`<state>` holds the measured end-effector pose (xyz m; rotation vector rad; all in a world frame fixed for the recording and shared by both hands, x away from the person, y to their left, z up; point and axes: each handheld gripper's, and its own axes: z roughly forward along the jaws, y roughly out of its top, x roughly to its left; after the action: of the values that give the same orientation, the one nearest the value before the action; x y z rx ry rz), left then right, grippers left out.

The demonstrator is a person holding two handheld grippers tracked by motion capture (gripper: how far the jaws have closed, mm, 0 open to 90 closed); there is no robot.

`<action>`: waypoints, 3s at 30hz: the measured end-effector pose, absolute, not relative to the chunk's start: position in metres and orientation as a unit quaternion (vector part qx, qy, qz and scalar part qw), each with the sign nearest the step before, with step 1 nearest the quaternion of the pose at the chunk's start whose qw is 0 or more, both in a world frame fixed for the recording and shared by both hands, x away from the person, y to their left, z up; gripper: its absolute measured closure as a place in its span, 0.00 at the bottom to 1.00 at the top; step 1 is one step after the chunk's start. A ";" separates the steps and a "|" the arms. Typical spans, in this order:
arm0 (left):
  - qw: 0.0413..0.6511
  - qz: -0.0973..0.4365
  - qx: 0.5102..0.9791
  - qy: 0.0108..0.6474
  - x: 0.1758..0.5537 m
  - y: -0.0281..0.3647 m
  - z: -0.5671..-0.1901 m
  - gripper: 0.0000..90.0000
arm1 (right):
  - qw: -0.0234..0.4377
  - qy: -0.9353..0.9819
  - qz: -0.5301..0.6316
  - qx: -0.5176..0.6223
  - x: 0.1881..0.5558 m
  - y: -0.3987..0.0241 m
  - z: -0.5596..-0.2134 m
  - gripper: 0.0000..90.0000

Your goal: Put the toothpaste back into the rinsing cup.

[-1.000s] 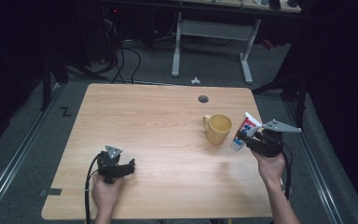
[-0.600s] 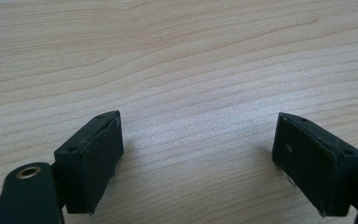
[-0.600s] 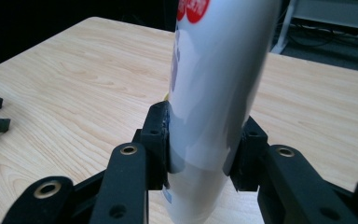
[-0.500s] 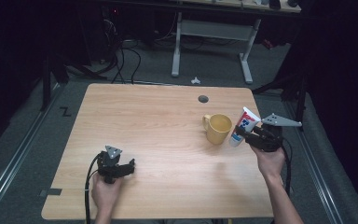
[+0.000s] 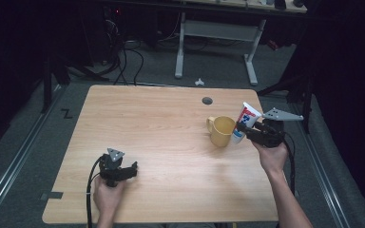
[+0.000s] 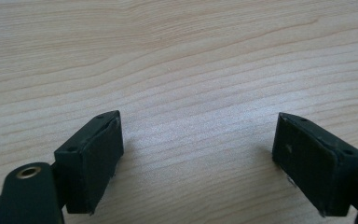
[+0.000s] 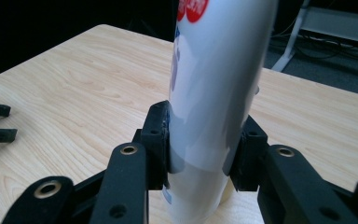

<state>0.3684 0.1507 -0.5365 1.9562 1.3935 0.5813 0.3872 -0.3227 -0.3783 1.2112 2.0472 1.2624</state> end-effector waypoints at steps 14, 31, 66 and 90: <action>0.330 0.221 0.747 0.532 0.368 0.151 -0.536 0.18 | 0.222 0.739 0.462 0.438 0.405 -0.315 -0.373 0.72; 0.329 0.222 0.748 0.532 0.368 0.151 -0.537 0.18 | 0.236 0.740 0.450 0.440 0.428 -0.303 -0.377 0.72; 0.330 0.222 0.748 0.532 0.368 0.151 -0.537 0.18 | 0.235 0.754 0.406 0.459 0.457 -0.292 -0.410 0.71; 0.329 0.222 0.747 0.532 0.368 0.151 -0.537 0.18 | 0.229 0.757 0.391 0.470 0.461 -0.293 -0.431 0.71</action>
<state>0.3684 0.1508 -0.5366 1.9556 1.3932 0.5819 0.4608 -0.2925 -0.4310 1.2954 2.0844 1.0778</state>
